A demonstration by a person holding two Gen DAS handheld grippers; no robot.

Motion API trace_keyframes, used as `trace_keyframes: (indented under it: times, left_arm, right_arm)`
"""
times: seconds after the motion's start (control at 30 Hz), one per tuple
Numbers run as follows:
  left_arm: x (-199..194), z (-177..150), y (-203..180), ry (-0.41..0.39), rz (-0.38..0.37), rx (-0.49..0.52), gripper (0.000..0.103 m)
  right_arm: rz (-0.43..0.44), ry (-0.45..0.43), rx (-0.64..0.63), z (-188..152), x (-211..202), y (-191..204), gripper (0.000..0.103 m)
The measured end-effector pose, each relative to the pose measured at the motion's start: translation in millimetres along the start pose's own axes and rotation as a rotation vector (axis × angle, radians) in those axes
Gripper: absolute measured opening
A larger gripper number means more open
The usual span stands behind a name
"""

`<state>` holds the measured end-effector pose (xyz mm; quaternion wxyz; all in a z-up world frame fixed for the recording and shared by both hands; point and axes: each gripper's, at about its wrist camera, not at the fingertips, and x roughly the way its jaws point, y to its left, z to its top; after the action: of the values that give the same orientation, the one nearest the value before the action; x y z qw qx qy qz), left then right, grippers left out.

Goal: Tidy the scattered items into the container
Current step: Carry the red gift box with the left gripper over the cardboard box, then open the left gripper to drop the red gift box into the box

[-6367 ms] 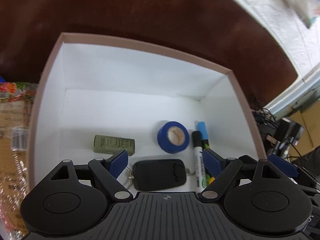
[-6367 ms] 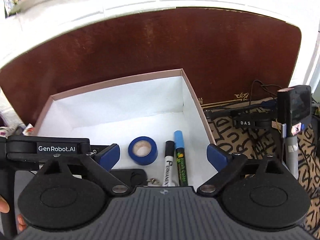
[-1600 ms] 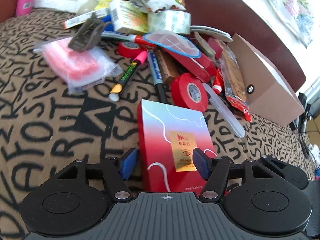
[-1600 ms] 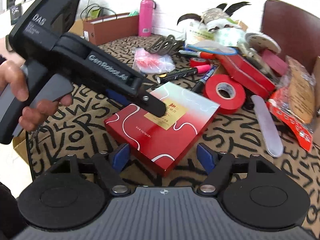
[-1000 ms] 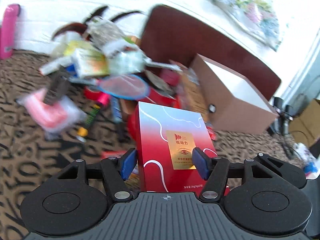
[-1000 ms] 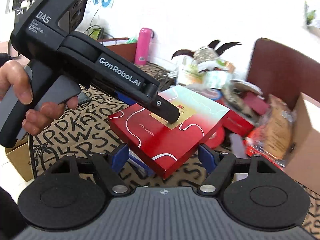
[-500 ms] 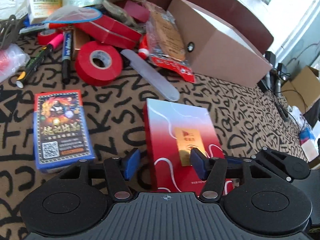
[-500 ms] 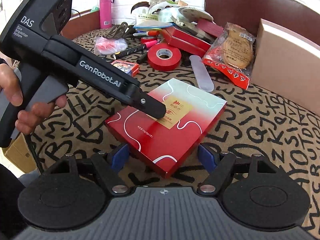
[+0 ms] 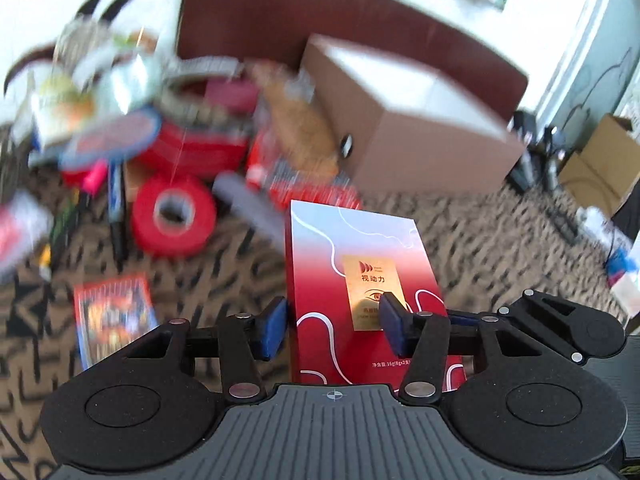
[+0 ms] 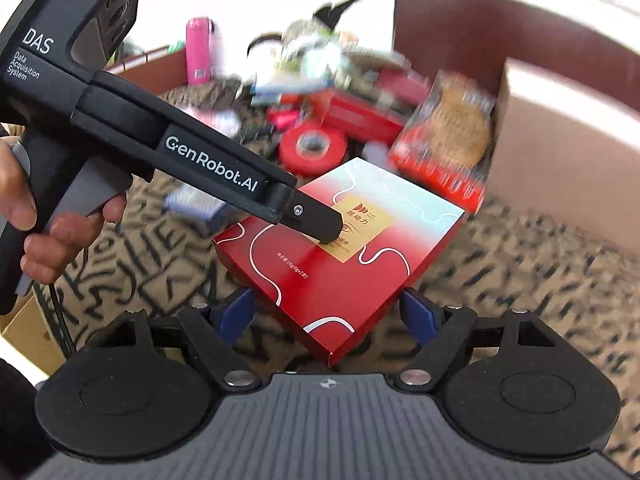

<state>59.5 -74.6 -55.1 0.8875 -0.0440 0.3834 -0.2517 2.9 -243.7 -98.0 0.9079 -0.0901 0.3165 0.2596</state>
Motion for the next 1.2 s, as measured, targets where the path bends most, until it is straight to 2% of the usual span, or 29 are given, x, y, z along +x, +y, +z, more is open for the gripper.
trace_keyframes:
  times: [0.17, 0.33, 0.5, 0.67, 0.83, 1.03, 1.07, 1.1, 1.13, 1.2]
  left_arm:
    - [-7, 56, -28, -0.090, -0.039, 0.056, 0.051]
    - [5, 119, -60, -0.152, -0.076, 0.099, 0.052]
    - [39, 174, -85, -0.195, -0.056, 0.125, 0.052]
    - [97, 210, -82, -0.144, -0.064, 0.076, 0.052]
    - [154, 229, -67, -0.098, -0.051, 0.044, 0.052]
    - [199, 242, -55, -0.063, 0.003, 0.039, 0.052]
    - [205, 243, -54, -0.060, 0.011, 0.048, 0.055]
    - [209, 243, -53, -0.057, 0.017, 0.055, 0.064]
    - [213, 243, -53, -0.055, 0.021, 0.058, 0.066]
    - [220, 244, -51, -0.037, 0.022, 0.047, 0.089]
  right_arm:
    - [-0.067, -0.098, -0.047, 33, -27, -23, 0.083]
    - [-0.184, -0.161, -0.147, 71, -48, -56, 0.083]
    - [-0.195, -0.179, -0.094, 114, -50, -115, 0.083]
    - [-0.194, -0.120, -0.080, 142, -22, -168, 0.083]
    - [-0.167, -0.038, -0.091, 150, 17, -211, 0.083]
    - [-0.115, 0.055, -0.105, 162, 66, -247, 0.083]
    - [-0.109, 0.075, -0.111, 164, 74, -251, 0.083]
    - [-0.107, 0.092, -0.120, 167, 81, -253, 0.083]
    - [-0.108, 0.108, -0.130, 168, 87, -255, 0.083]
    - [-0.105, 0.123, -0.146, 169, 96, -256, 0.083]
